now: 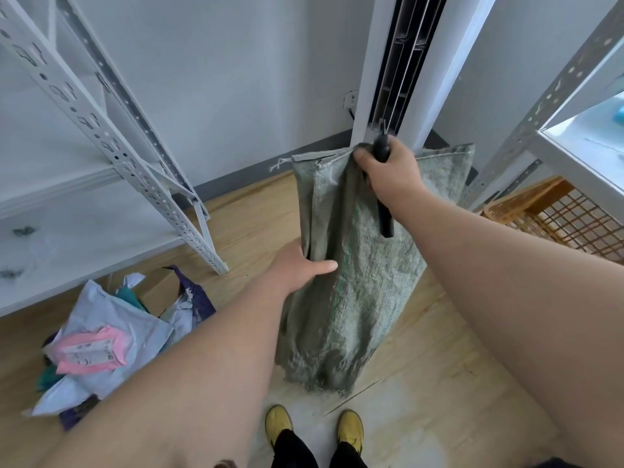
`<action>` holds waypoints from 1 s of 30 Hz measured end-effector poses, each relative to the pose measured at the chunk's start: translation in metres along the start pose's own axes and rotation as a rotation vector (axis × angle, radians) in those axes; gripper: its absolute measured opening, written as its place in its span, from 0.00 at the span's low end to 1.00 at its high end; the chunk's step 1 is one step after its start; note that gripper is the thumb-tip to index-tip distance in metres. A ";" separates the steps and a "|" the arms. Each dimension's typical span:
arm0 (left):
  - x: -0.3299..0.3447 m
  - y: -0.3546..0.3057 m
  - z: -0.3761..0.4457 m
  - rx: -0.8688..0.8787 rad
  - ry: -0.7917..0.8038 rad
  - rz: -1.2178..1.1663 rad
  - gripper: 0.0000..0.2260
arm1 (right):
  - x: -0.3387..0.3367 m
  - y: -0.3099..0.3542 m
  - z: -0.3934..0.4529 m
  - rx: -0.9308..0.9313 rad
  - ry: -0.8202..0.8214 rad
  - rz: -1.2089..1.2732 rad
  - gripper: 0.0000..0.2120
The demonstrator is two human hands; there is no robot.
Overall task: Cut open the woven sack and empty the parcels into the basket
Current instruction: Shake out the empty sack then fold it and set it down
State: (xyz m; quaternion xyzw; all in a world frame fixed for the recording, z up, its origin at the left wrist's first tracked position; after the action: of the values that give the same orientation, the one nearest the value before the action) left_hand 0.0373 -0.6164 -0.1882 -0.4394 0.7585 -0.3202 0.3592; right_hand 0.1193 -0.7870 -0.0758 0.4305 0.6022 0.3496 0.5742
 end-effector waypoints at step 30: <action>-0.028 -0.025 0.026 -0.102 -0.182 -0.512 0.15 | -0.025 -0.105 -0.049 0.273 -0.272 -0.129 0.27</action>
State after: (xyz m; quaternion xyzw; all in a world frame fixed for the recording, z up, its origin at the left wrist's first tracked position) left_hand 0.0798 -0.6058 -0.1744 -0.6613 0.6024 -0.3212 0.3109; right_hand 0.0572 -0.8469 -0.1576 0.5084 0.5872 0.1659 0.6076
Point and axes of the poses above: each hand's wrist, its own z-axis towards the middle knuckle, its own x-axis out of the palm, y = z × x, the point moved 3 cm from there along z, towards the middle knuckle, and after that the axes turned 5 degrees about y, right-handed, at the moved point
